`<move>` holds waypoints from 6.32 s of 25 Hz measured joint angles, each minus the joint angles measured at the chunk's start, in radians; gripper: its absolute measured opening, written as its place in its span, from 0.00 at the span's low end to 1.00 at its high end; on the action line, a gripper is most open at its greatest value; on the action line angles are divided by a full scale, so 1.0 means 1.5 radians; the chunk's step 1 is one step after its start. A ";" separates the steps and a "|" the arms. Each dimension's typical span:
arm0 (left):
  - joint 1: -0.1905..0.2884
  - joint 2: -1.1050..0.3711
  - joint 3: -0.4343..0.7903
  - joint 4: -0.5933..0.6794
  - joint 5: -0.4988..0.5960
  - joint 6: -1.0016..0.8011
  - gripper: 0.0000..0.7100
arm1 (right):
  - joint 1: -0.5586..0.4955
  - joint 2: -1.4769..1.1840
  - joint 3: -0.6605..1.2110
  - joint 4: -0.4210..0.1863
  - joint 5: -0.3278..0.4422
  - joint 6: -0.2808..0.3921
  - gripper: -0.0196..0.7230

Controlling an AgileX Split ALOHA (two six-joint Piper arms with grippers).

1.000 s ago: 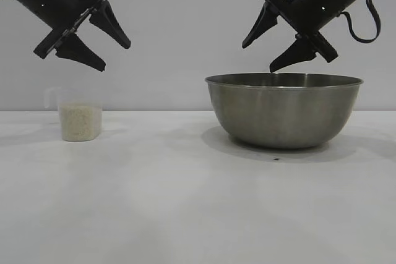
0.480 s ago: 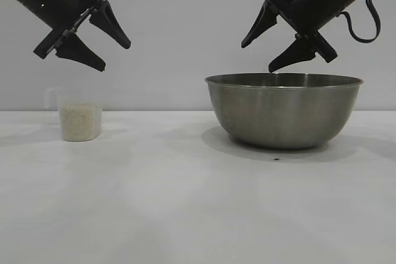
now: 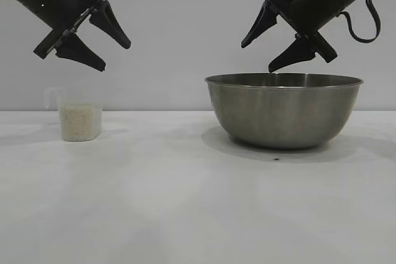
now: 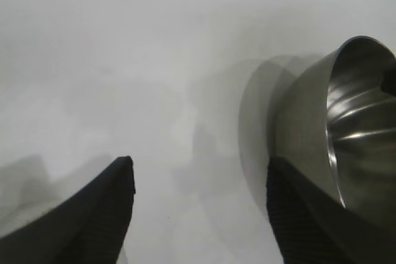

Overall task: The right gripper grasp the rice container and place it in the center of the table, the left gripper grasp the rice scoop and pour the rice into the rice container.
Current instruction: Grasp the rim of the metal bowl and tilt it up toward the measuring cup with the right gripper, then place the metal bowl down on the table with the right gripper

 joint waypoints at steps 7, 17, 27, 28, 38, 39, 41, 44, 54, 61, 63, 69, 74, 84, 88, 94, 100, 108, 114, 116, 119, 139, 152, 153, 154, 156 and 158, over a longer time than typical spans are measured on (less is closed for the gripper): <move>0.000 0.000 0.000 0.000 0.000 0.000 0.58 | 0.000 0.000 0.000 0.010 0.017 0.000 0.61; 0.000 -0.008 0.000 0.003 0.009 -0.001 0.58 | 0.000 0.000 -0.120 -0.006 0.118 0.036 0.61; 0.000 -0.059 0.000 0.031 0.013 -0.004 0.58 | 0.000 -0.034 -0.160 -0.207 0.197 0.163 0.61; 0.000 -0.062 0.000 0.040 0.013 -0.009 0.58 | 0.000 -0.039 -0.160 -0.223 0.203 0.174 0.61; 0.000 -0.133 0.000 0.088 0.025 -0.041 0.58 | -0.036 -0.088 -0.161 -0.378 0.289 0.249 0.61; 0.000 -0.138 0.000 0.089 0.026 -0.044 0.58 | -0.040 -0.089 -0.161 -0.388 0.292 0.252 0.61; 0.000 -0.148 0.000 0.089 0.029 -0.048 0.58 | -0.048 -0.089 -0.161 -0.411 0.297 0.264 0.61; 0.000 -0.155 0.000 0.089 0.034 -0.050 0.58 | -0.066 -0.089 -0.161 -0.435 0.297 0.277 0.61; 0.000 -0.155 0.000 0.089 0.043 -0.053 0.58 | -0.091 -0.086 -0.152 -0.469 0.298 0.283 0.61; 0.000 -0.155 0.000 0.089 0.043 -0.054 0.58 | -0.091 -0.047 -0.138 -0.473 0.297 0.283 0.61; 0.000 -0.155 0.000 0.089 0.043 -0.054 0.58 | -0.091 -0.042 -0.138 -0.475 0.297 0.283 0.61; 0.000 -0.155 0.000 0.089 0.043 -0.054 0.58 | -0.091 -0.012 -0.138 -0.476 0.297 0.284 0.61; 0.000 -0.155 0.000 0.089 0.043 -0.054 0.58 | -0.091 0.019 -0.138 -0.476 0.296 0.286 0.61; 0.000 -0.155 0.000 0.089 0.041 -0.054 0.58 | -0.091 0.066 -0.138 -0.444 0.292 0.299 0.61; 0.000 -0.155 0.000 0.089 0.035 -0.056 0.58 | -0.091 0.079 -0.138 -0.427 0.290 0.301 0.43; 0.000 -0.155 0.000 0.089 0.028 -0.056 0.58 | -0.091 0.080 -0.138 -0.409 0.288 0.304 0.26; 0.000 -0.155 0.000 0.089 0.028 -0.056 0.58 | -0.091 0.080 -0.138 -0.409 0.286 0.312 0.26; 0.000 -0.155 0.000 0.089 0.027 -0.056 0.58 | -0.091 0.081 -0.138 -0.422 0.279 0.316 0.03; 0.000 -0.155 0.000 0.089 0.026 -0.056 0.58 | -0.091 0.081 -0.138 -0.424 0.278 0.316 0.03; 0.000 -0.155 0.000 0.089 0.026 -0.057 0.58 | -0.091 0.081 -0.138 -0.424 0.278 0.316 0.03; 0.000 -0.155 0.000 0.089 0.026 -0.057 0.58 | -0.091 0.081 -0.138 -0.424 0.280 0.313 0.03; 0.000 -0.155 0.000 0.089 0.026 -0.057 0.58 | -0.008 -0.029 -0.137 -0.446 0.286 0.280 0.03; 0.000 -0.155 0.000 0.089 0.026 -0.058 0.58 | 0.095 -0.029 -0.039 -0.450 0.290 0.265 0.03; 0.000 -0.155 0.000 0.089 0.026 -0.058 0.58 | 0.095 -0.029 -0.026 -0.450 0.290 0.265 0.03; 0.000 -0.155 0.000 0.089 0.026 -0.058 0.58 | 0.095 -0.029 -0.018 -0.450 0.289 0.265 0.03; 0.000 -0.155 0.000 0.089 0.026 -0.058 0.58 | 0.095 -0.029 -0.011 -0.450 0.284 0.264 0.03; 0.000 -0.155 0.000 0.089 0.026 -0.058 0.58 | 0.095 -0.029 -0.009 -0.449 0.274 0.264 0.03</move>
